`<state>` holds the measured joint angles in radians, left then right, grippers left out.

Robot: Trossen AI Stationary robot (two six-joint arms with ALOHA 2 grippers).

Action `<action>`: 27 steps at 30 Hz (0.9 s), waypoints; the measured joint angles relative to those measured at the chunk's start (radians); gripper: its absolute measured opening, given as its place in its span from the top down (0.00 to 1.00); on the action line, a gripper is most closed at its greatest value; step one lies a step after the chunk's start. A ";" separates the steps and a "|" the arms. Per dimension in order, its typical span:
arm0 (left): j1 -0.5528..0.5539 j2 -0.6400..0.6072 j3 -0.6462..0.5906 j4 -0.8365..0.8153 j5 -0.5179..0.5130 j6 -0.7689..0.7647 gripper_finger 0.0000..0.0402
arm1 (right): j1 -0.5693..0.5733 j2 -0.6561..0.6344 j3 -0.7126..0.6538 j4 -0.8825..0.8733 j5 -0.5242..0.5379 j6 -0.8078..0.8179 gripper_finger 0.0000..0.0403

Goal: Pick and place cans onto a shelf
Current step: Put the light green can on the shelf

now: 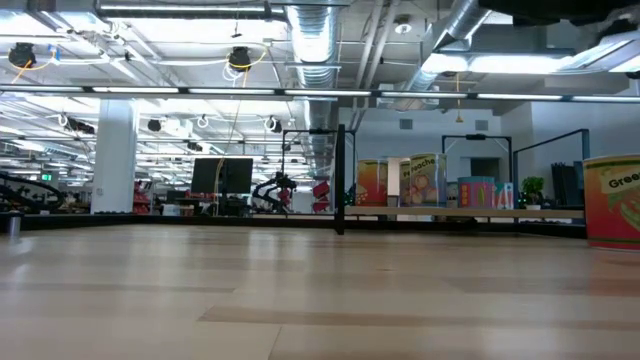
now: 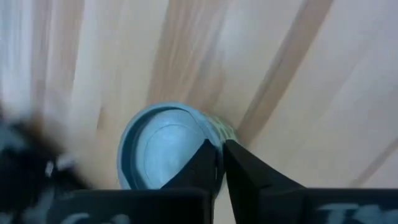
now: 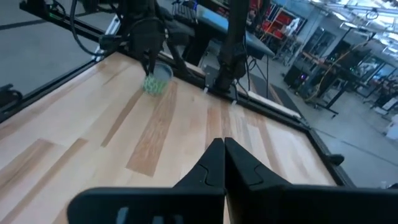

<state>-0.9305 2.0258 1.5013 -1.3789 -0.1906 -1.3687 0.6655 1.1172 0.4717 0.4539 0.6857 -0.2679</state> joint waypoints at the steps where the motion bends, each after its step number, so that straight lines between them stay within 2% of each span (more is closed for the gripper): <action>1: 0.011 -0.013 0.000 0.016 -0.032 0.018 0.97 | 0.000 0.000 0.000 0.009 0.000 -0.005 0.97; 6: 0.106 -0.120 0.000 0.067 -0.204 0.197 0.99 | 0.000 0.000 0.024 0.004 0.001 -0.050 0.97; 10: 0.262 -0.189 0.000 0.182 -0.294 0.496 1.00 | 0.000 -0.005 0.060 -0.005 0.000 -0.107 0.97; 12: 0.356 -0.200 0.001 0.283 -0.307 0.682 1.00 | 0.000 -0.021 0.081 -0.036 0.001 -0.123 0.97; 16: 0.538 -0.196 0.000 0.541 -0.223 1.038 1.00 | 0.000 -0.080 0.098 -0.140 -0.002 -0.120 0.97; 19: 0.653 -0.190 0.000 0.718 -0.121 1.229 1.00 | 0.000 -0.148 0.093 -0.207 -0.003 -0.114 0.97; 23: 0.780 -0.190 0.000 0.890 0.015 1.379 1.00 | -0.004 -0.241 0.060 -0.250 -0.006 -0.107 0.99; 27: 0.859 -0.140 0.002 0.995 0.140 1.445 1.00 | -0.026 -0.306 0.036 -0.288 -0.009 -0.096 0.99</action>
<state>-0.0718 1.8857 1.5028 -0.3844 -0.0510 0.0760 0.6398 0.8115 0.5081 0.1664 0.6765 -0.3634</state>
